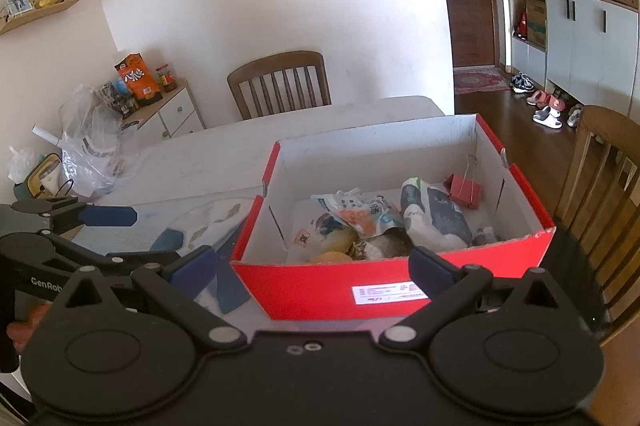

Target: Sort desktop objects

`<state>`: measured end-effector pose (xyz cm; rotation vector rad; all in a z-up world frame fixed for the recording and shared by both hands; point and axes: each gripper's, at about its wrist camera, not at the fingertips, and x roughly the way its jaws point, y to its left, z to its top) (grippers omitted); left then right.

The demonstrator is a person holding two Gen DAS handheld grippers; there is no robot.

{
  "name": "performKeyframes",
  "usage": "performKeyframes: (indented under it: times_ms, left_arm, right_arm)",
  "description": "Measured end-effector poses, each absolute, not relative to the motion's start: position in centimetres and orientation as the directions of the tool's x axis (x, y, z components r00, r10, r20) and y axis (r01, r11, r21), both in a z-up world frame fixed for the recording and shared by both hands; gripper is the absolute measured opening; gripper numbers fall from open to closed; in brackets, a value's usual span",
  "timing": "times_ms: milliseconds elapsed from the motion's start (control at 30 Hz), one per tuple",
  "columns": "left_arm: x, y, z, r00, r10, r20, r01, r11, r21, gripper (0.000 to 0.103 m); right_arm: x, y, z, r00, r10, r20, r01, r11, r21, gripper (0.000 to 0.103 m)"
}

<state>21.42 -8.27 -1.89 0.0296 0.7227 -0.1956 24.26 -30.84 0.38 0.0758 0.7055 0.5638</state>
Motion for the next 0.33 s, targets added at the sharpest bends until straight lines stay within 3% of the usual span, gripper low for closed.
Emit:
performKeyframes:
  times_ms: [333]
  left_arm:
    - [20.5, -7.2, -1.8, 0.733, -0.182, -0.655, 0.213, 0.976, -0.033, 0.103]
  right_arm:
    - [22.6, -29.6, 0.2, 0.621, 0.502, -0.601, -0.447, 0.858, 0.254, 0.103]
